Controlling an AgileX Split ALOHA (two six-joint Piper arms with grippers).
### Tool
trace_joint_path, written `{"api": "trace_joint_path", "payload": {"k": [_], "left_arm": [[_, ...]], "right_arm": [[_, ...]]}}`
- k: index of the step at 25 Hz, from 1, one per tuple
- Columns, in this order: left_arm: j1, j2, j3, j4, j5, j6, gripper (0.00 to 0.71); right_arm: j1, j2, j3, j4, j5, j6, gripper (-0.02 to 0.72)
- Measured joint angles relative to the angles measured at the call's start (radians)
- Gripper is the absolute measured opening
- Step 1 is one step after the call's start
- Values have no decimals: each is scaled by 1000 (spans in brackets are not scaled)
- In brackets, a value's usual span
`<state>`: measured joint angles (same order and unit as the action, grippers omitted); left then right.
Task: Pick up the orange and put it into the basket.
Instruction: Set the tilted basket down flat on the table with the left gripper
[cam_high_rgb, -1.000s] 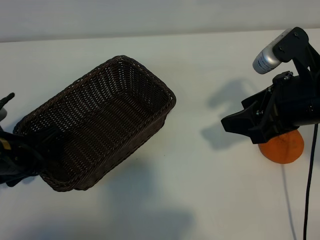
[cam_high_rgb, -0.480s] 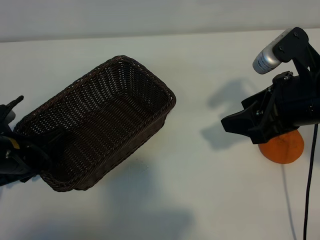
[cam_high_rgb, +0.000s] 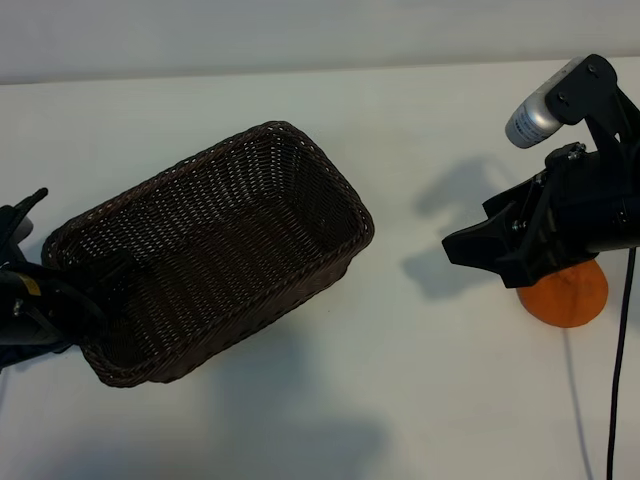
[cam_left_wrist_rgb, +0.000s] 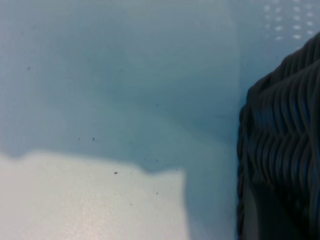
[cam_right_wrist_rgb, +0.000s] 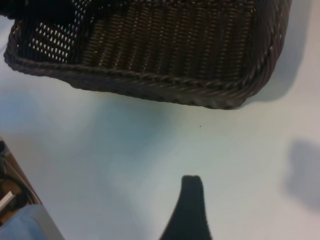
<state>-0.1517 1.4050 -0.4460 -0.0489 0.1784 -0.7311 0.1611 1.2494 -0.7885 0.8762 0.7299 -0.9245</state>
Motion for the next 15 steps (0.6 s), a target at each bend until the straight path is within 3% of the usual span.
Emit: {"api": "trace_joint_path", "payload": {"k": [9, 15], "left_arm": [[0, -145, 2, -14, 45, 101, 155], [0, -163, 2, -148, 58, 262, 155]], "right_arm": [[0, 0, 0, 1, 0, -1, 594], [0, 0, 0, 1, 4, -1, 594]]}}
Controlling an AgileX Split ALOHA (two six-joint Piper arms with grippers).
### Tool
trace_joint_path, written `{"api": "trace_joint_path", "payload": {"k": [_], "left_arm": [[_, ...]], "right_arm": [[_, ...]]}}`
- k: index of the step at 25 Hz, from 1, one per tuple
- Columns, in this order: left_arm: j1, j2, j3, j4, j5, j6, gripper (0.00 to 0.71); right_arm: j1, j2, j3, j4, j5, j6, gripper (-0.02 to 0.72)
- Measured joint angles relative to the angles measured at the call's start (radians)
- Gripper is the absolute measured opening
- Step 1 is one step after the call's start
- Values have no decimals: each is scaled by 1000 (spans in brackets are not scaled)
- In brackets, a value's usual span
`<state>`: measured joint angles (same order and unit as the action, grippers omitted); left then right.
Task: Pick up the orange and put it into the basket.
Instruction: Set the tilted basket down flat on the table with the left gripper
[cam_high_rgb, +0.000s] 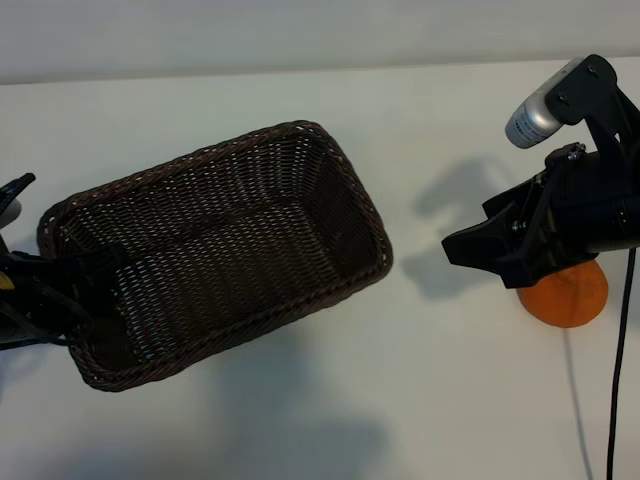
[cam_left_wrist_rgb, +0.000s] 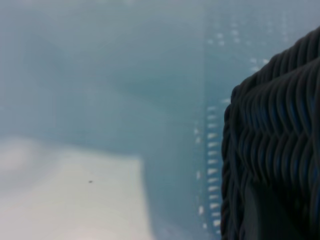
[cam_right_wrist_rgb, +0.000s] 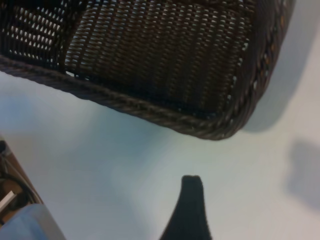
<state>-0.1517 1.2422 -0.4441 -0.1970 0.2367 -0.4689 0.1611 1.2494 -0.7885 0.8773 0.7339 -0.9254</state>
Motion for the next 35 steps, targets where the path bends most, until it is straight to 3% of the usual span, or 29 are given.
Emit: {"api": "trace_joint_path", "payload": {"k": [6, 12, 14, 28, 35], "left_arm": [[11, -2, -68, -173, 71, 258, 155], [104, 39, -217, -303, 212, 505, 155], [116, 74, -257, -345, 243, 578, 155], [117, 361, -497, -398, 327, 701, 155], [39, 478, -610, -397, 332, 701, 155]], "right_arm": [[0, 0, 0, 6, 10, 0, 594], [0, 0, 0, 6, 16, 0, 594], [0, 0, 0, 7, 16, 0, 594], [0, 0, 0, 23, 17, -3, 594], [0, 0, 0, 23, 18, -3, 594]]}}
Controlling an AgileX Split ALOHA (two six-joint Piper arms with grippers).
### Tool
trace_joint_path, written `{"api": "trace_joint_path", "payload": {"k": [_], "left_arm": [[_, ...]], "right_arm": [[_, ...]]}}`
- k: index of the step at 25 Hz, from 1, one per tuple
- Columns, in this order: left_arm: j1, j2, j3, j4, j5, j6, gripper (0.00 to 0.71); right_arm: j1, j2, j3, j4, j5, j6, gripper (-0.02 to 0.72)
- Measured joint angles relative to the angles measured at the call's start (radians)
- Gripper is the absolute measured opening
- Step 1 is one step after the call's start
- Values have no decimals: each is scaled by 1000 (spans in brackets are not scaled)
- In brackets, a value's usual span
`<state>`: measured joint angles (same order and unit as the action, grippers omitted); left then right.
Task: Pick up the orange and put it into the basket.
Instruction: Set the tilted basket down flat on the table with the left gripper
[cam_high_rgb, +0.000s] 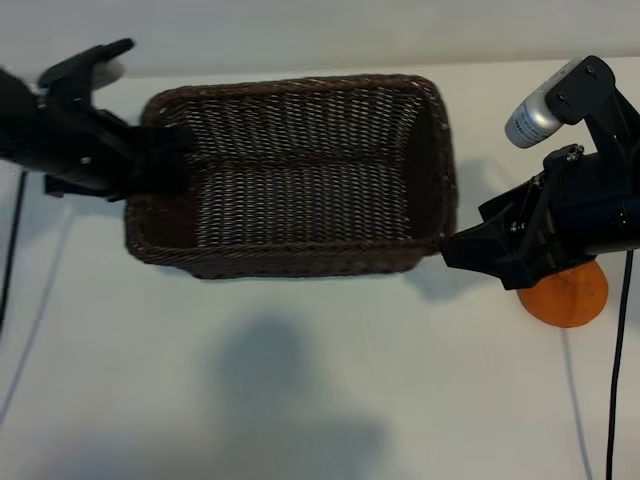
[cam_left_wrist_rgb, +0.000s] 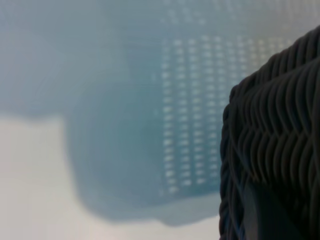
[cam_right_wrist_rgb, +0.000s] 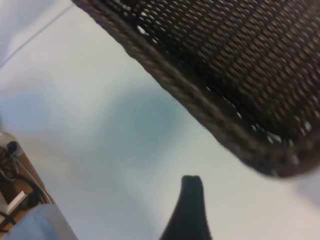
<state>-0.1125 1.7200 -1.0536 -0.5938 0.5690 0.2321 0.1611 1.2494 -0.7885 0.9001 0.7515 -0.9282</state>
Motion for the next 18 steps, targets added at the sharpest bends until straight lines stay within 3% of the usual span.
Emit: {"api": "trace_joint_path", "payload": {"k": [4, 18], "left_arm": [[-38, 59, -22, -2, -9, -3, 155], [-40, 154, -29, -1, -30, -3, 155]], "right_arm": [[0, 0, 0, 0, 0, 0, 594], [0, 0, 0, 0, 0, -1, 594]]}}
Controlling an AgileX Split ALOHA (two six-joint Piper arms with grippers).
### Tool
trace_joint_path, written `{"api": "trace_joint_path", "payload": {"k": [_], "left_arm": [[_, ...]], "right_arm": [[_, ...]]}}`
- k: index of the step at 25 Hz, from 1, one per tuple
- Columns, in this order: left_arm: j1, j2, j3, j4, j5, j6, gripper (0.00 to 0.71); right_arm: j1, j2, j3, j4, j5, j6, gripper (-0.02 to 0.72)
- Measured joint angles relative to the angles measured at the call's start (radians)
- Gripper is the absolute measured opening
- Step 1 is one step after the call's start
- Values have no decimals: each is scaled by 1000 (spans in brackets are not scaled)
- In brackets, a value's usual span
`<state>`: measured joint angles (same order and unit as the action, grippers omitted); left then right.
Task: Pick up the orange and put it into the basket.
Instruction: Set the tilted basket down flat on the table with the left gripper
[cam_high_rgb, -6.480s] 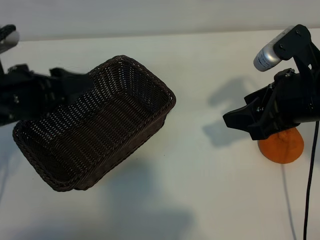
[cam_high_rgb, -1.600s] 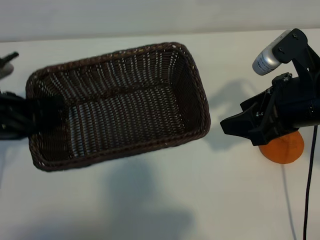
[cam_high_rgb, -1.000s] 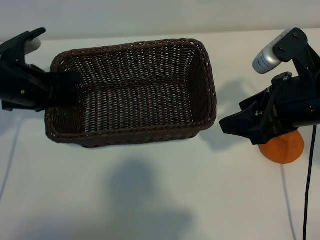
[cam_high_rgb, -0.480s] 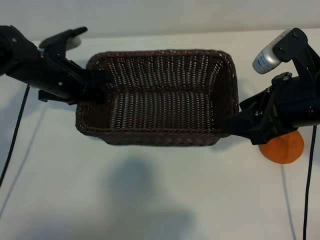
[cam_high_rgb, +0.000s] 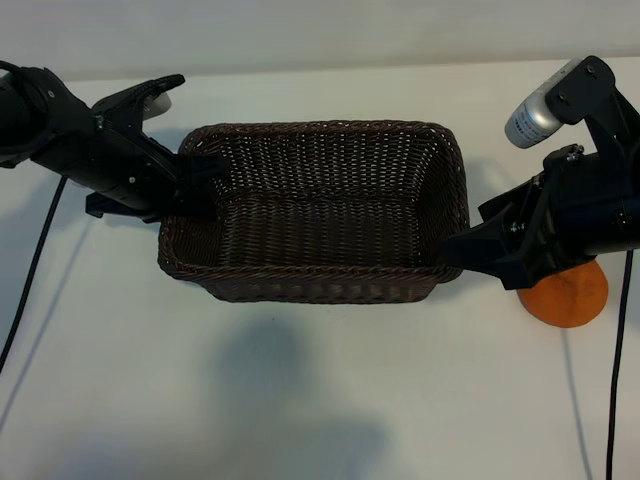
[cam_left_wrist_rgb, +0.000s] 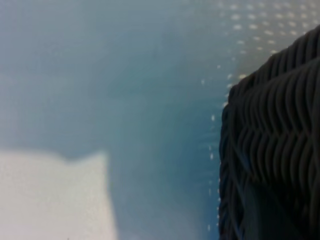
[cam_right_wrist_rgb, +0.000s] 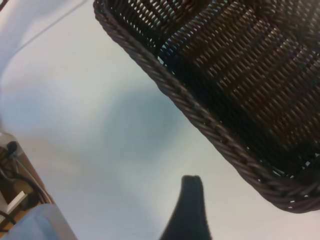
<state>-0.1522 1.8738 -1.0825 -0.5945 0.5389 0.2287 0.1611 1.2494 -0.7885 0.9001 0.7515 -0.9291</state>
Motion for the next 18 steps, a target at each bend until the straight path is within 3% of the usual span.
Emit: {"api": "trace_joint_path", "payload": {"k": [8, 10, 15, 18], "left_arm": [[0, 3, 0, 0, -1, 0, 173], [0, 3, -1, -7, 7, -2, 266], [0, 3, -2, -24, 23, -16, 603], [0, 1, -2, -21, 28, -28, 642]], "right_arm": [[0, 0, 0, 0, 0, 0, 594], [0, 0, 0, 0, 0, 0, 594], [0, 0, 0, 0, 0, 0, 594], [0, 0, 0, 0, 0, 0, 594]]}}
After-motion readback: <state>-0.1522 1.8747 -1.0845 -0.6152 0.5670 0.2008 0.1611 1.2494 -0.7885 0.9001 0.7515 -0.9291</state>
